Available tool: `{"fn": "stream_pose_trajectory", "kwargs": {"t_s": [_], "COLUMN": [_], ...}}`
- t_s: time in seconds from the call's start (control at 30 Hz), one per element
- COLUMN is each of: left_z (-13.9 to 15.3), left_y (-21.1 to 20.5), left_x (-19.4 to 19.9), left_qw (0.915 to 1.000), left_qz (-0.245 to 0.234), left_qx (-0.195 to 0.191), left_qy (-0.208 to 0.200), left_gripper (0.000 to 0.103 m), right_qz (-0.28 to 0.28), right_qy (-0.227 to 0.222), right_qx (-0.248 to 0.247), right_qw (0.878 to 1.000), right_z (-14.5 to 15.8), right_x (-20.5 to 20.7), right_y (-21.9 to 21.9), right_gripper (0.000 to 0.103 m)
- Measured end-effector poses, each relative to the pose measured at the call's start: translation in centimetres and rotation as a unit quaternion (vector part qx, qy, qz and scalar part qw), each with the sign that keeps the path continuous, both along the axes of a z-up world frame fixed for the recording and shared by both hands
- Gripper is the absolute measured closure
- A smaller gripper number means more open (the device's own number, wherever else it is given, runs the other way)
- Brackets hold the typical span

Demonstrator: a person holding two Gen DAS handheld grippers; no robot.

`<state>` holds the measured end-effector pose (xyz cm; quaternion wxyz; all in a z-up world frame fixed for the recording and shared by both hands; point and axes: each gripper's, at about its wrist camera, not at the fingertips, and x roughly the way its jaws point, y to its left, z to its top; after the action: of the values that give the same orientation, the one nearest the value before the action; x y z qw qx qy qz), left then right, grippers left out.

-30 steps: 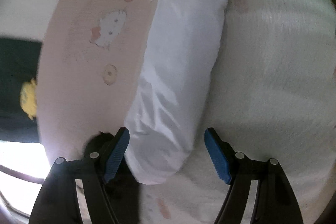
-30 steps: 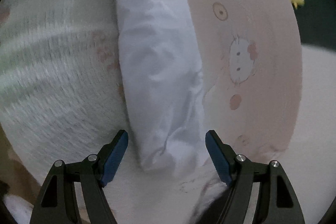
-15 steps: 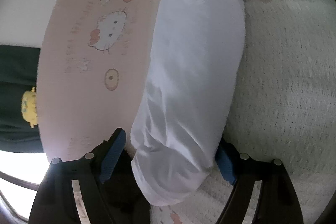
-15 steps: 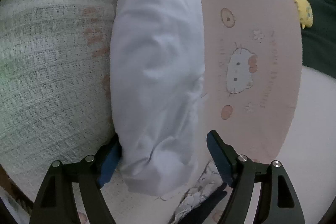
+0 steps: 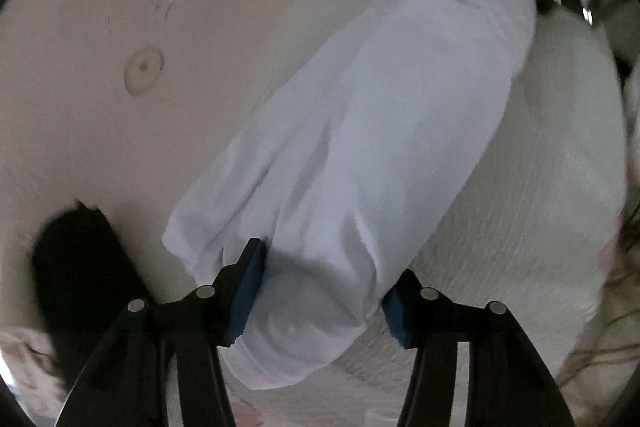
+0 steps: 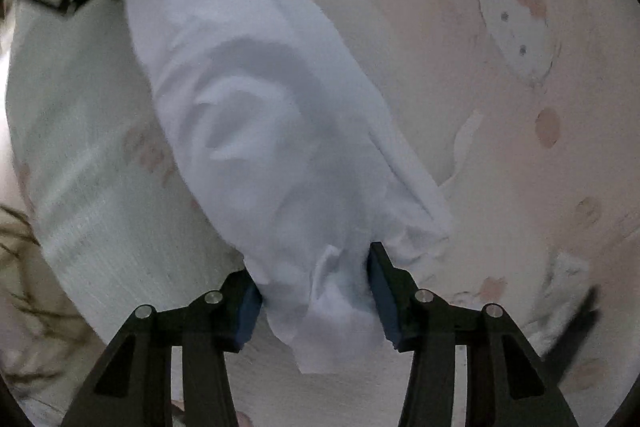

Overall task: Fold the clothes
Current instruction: 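Grasp the bundle ends with both grippers and unroll it across the shirt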

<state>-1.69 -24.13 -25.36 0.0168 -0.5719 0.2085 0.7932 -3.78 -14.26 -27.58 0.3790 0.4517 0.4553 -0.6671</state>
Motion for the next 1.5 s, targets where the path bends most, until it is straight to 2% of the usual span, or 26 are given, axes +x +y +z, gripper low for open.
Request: {"fn": "stream_pose_trajectory", "kwargs": {"t_s": [0.07,0.13,0.2,0.3,0.4,0.5,0.57,0.63,0.7,0.87,1.03,1.07,1.17,1.33,1.4,1.5], "left_z": [0.7,1.3,1.9,2.3,2.8,3.0,3.2,3.2,3.2,3.1,1.3,1.0,0.0,-0.4,-0.2,0.4], "left_y": [-1.4,-3.0,-4.6,-6.4,-8.3,-8.8,-9.1,-9.3,-9.6,-10.9,-12.7,-12.8,-12.5,-13.1,-14.1,-14.9], "left_x": [-1.0,-1.9,-2.7,-3.5,-4.2,-4.7,-5.1,-5.1,-5.0,-5.9,-6.2,-6.2,-5.7,-4.8,-4.0,-2.4], "left_qw": [0.9989,0.9949,0.9878,0.9767,0.9621,0.9582,0.9588,0.9548,0.9505,0.9396,0.9179,0.9165,0.9154,0.8933,0.8763,0.846], "left_qz": [0.021,0.052,0.083,0.121,0.157,0.172,0.176,0.192,0.209,0.251,0.303,0.308,0.318,0.351,0.373,0.402], "left_qx": [0.041,0.086,0.13,0.177,0.222,0.229,0.223,0.226,0.23,0.233,0.256,0.255,0.247,0.28,0.303,0.346], "left_qy": [-0.008,-0.013,-0.018,-0.017,-0.017,-0.015,-0.012,-0.009,-0.007,0.005,0.002,0.004,0.01,0.029,0.036,0.051], "left_gripper": [0.054,0.054,0.055,0.055,0.055,0.055,0.052,0.052,0.052,0.052,0.051,0.05,0.045,0.044,0.043,0.043], "right_qz": [-0.063,-0.127,-0.157,-0.197,-0.229,-0.257,-0.264,-0.269,-0.281,-0.307,-0.34,-0.348,-0.383,-0.395,-0.376,-0.389], "right_qy": [-0.065,-0.127,-0.155,-0.193,-0.218,-0.231,-0.228,-0.223,-0.216,-0.19,-0.181,-0.179,-0.192,-0.19,-0.204,-0.197], "right_qx": [-0.045,-0.097,-0.125,-0.161,-0.194,-0.214,-0.217,-0.219,-0.222,-0.226,-0.22,-0.218,-0.214,-0.238,-0.252,-0.297], "right_qw": [0.995,0.979,0.967,0.948,0.929,0.914,0.912,0.911,0.908,0.905,0.896,0.894,0.878,0.867,0.868,0.85], "right_z": [1.1,2.1,2.6,2.8,2.4,2.4,2.6,3.0,3.5,4.8,3.4,2.8,1.3,0.8,1.1,2.5], "right_x": [-2.5,-5.2,-6.6,-8.7,-10.8,-12.5,-13.3,-14.2,-13.0,-15.5,-16.8,-16.9,-17.3,-17.2,-17.1,-16.7], "right_y": [0.3,0.9,1.4,1.9,2.6,2.6,2.2,1.6,2.3,1.4,0.4,0.1,0.4,2.4,3.4,5.5], "right_gripper": [0.056,0.057,0.058,0.058,0.058,0.058,0.058,0.058,0.058,0.058,0.058,0.058,0.058,0.053,0.041,0.029]}}
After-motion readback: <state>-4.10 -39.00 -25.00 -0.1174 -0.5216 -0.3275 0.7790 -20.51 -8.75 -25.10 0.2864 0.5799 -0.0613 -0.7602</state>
